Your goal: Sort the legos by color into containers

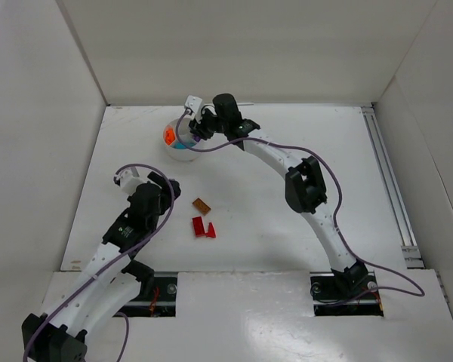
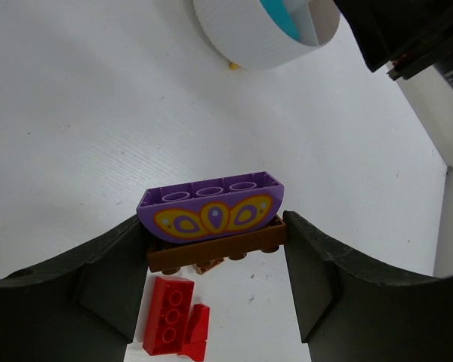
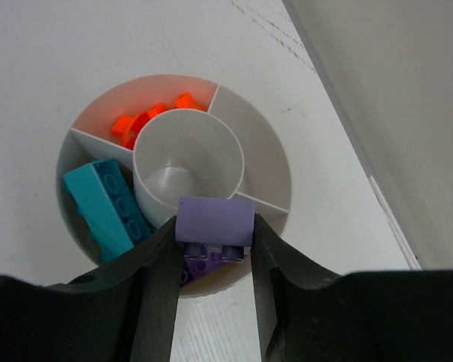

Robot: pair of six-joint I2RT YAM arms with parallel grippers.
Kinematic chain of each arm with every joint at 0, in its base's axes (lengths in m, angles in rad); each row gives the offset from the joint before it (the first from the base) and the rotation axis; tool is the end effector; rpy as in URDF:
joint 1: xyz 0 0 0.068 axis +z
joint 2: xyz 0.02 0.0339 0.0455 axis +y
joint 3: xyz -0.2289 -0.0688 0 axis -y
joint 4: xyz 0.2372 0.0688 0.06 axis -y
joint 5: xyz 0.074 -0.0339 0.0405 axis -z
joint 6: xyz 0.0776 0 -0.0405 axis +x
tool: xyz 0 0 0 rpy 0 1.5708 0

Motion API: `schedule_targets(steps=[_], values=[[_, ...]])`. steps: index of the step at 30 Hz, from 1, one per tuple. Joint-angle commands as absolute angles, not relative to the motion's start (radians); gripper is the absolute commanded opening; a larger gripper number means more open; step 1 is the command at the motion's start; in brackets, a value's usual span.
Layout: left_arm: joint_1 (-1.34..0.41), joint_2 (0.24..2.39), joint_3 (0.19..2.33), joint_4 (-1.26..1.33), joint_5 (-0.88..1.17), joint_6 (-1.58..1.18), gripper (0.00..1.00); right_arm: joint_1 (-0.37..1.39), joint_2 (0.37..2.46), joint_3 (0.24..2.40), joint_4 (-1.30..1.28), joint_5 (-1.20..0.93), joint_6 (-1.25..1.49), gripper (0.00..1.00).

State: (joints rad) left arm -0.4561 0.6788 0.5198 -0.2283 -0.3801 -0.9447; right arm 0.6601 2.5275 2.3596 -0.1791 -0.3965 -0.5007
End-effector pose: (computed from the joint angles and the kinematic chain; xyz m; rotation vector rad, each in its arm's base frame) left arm 0.2109 -0.0714 0.2237 -0.7178 1.8350 -0.5591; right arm 0.4460 0.3842 0.2154 -1.2664 1.4426 0.4868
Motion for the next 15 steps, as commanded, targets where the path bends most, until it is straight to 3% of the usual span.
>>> schedule_targets(steps=[1, 15], values=[[-0.451, 0.649, 0.518, -0.222, -0.420, -0.963, 0.53, 0.652, 2.532, 2.436, -0.152, -0.382, -0.515, 0.26], [-0.442, 0.658, 0.529, -0.222, -0.430, -0.963, 0.53, 0.641, 2.591, 2.465, -0.124, -0.348, -0.483, 0.33]])
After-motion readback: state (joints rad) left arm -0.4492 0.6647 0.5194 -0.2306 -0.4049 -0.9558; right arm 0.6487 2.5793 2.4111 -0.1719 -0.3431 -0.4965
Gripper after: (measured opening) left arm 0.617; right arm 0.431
